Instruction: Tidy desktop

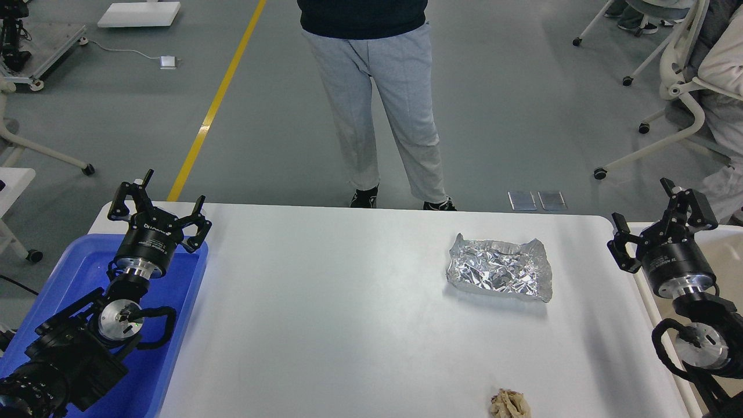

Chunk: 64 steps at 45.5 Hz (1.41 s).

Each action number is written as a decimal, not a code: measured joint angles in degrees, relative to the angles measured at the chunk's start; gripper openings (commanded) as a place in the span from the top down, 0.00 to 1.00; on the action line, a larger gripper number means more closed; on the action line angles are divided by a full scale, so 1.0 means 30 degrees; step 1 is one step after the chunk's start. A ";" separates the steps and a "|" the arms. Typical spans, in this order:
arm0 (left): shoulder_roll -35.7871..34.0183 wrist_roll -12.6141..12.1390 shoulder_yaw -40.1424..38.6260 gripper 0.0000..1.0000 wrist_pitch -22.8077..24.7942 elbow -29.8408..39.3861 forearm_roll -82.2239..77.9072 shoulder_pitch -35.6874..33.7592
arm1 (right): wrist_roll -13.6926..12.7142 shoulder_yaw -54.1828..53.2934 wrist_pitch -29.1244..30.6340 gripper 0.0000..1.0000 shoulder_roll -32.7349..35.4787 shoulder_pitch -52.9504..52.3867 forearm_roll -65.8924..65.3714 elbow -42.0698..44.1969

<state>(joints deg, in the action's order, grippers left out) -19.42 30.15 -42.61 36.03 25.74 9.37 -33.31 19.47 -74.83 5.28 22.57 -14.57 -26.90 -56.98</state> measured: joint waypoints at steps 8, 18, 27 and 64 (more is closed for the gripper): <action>0.0000 0.0016 0.0007 0.00 -0.0008 0.0000 -0.0035 -0.0001 | 0.0009 0.0015 -0.0019 0.01 0.0087 -0.0053 0.0001 -0.0008; 0.0000 0.0020 -0.0002 0.00 -0.0008 -0.0002 -0.0038 -0.0005 | 0.0010 0.0151 -0.0024 0.01 0.0145 -0.0128 -0.0071 -0.0021; 0.0001 0.0026 -0.0005 0.00 -0.0006 -0.0002 -0.0024 -0.0012 | -0.0206 0.1059 -0.0041 0.00 0.0626 -0.0382 -0.0122 -0.0121; 0.0002 0.0027 -0.0006 0.00 0.0005 0.0000 -0.0019 -0.0016 | -0.4016 0.5834 -0.0681 0.00 0.6739 -0.1617 -0.2446 -0.6218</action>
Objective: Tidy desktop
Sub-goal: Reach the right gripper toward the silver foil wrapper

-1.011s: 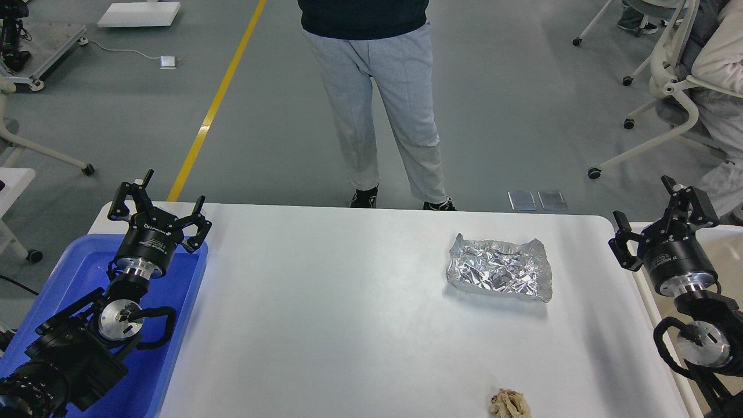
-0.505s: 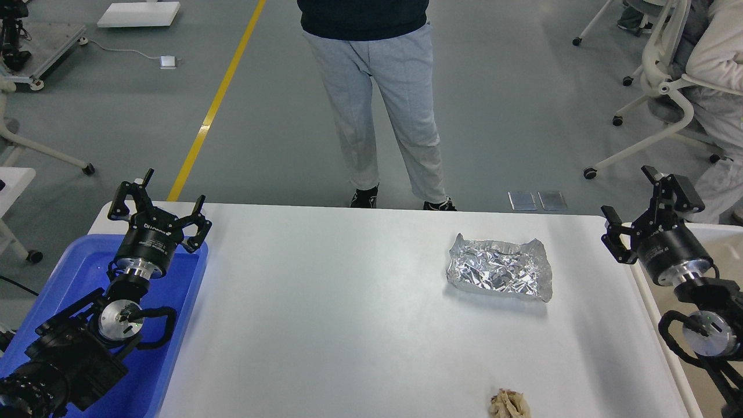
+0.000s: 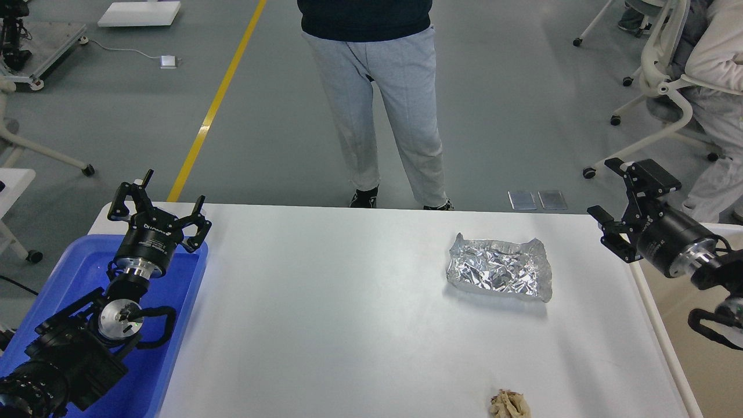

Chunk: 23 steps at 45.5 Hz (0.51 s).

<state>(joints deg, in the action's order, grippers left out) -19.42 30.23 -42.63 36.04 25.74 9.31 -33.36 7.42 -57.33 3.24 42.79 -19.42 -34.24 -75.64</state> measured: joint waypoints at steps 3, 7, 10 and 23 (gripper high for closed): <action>0.0000 0.0000 0.0000 0.00 0.0000 0.0003 0.0001 0.0000 | -0.0583 0.0292 0.0044 0.00 0.0385 -0.0178 -0.1191 -0.0407; -0.0001 0.0000 0.0000 0.00 0.0000 0.0004 0.0000 0.0000 | -0.1386 0.0887 0.0067 0.00 0.0739 -0.0610 -0.3614 -0.0732; -0.0001 0.0000 0.0000 0.00 0.0000 0.0006 0.0000 -0.0001 | -0.1867 0.1474 0.0071 0.01 0.0937 -0.0979 -0.5999 -0.0824; -0.0003 -0.0001 0.0000 0.00 -0.0001 0.0004 0.0000 -0.0016 | -0.2822 0.4428 0.0040 0.00 0.0996 -0.2376 -1.3394 0.0092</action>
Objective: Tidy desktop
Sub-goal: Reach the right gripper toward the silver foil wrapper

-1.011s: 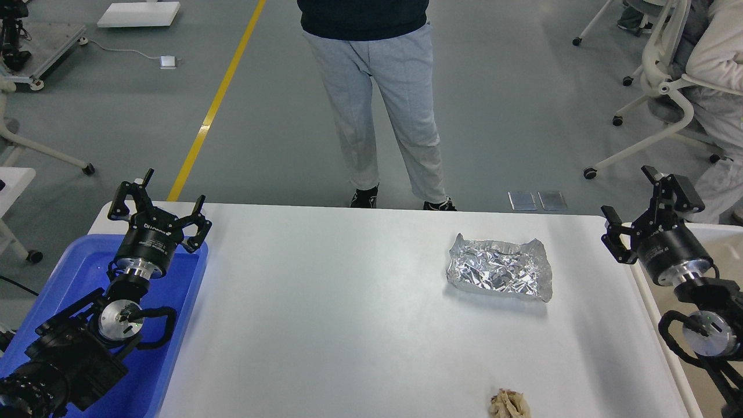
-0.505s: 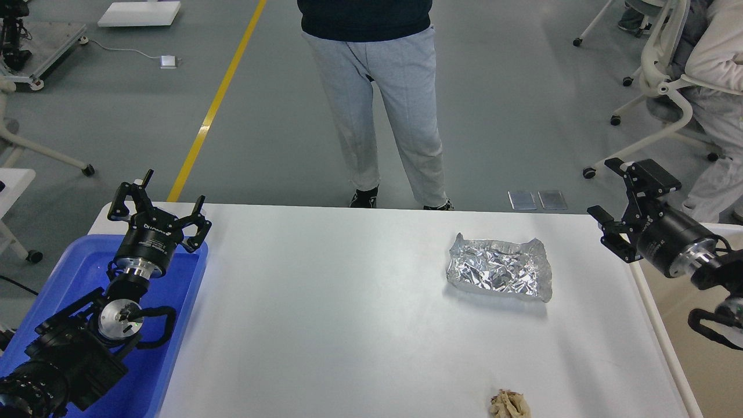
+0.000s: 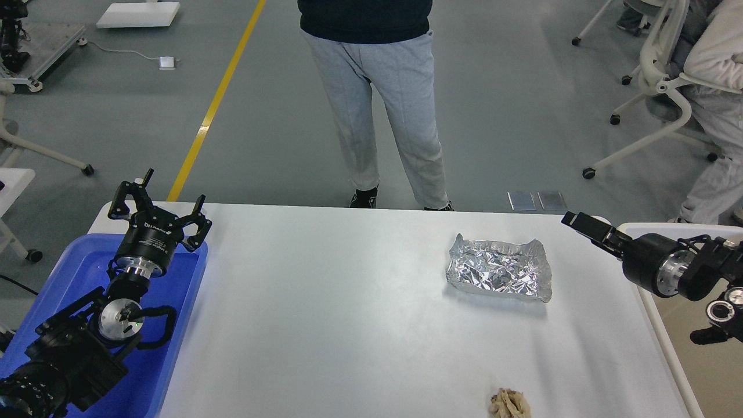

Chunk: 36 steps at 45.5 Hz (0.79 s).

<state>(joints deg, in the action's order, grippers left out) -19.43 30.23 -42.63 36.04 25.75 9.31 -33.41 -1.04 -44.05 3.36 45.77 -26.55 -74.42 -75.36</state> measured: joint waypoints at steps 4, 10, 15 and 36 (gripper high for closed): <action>0.0000 -0.0001 0.0000 0.00 0.0000 0.0000 0.0000 -0.0001 | -0.0110 0.1503 -0.0106 0.00 -0.0330 -0.0810 -0.1289 0.0962; 0.0000 -0.0002 0.0000 0.00 -0.0001 0.0001 0.0000 -0.0001 | -0.0197 0.3582 -0.0388 0.00 -0.0923 -0.1957 -0.2587 0.2299; 0.0001 -0.0003 0.0000 0.00 -0.0001 0.0002 0.0000 0.0000 | -0.0197 0.4965 -0.0544 0.01 -0.1578 -0.2796 -0.3303 0.3404; 0.0002 -0.0018 0.0000 0.00 -0.0003 0.0003 0.0001 0.0007 | 0.1037 1.1229 -0.2918 0.01 -0.6063 -0.5212 -0.5079 0.9661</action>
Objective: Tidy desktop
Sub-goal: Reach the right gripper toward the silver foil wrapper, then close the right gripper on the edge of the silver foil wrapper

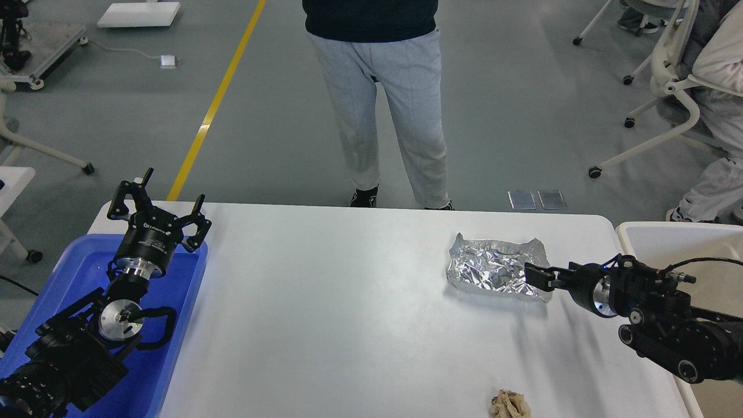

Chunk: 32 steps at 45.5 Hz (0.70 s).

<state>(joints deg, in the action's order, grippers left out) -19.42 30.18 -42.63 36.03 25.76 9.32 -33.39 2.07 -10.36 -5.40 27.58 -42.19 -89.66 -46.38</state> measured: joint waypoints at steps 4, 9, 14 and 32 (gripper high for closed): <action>-0.0001 0.0000 0.0000 0.00 0.0000 -0.0004 -0.0001 0.0000 | 0.0236 0.0858 -0.0485 0.01 -0.0771 -0.0185 -0.0046 0.1131; 0.0000 0.0000 0.0000 0.00 0.0000 -0.0002 -0.0001 -0.0001 | 0.0504 0.1561 -0.0936 0.01 -0.1658 -0.0289 -0.0087 0.2428; -0.0001 -0.0001 0.0000 0.00 0.0001 -0.0003 0.0000 -0.0001 | 0.0760 0.2003 -0.1390 0.01 -0.2545 -0.0337 -0.0102 0.3892; 0.0000 -0.0010 0.0000 0.00 0.0021 -0.0002 0.0000 -0.0001 | 0.1376 0.2522 -0.2076 0.54 -0.4117 -0.0397 0.0109 0.6781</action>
<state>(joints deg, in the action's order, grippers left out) -19.42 30.15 -42.63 36.10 25.75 9.32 -33.40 6.19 -2.79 -11.62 15.23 -43.38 -89.33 -26.04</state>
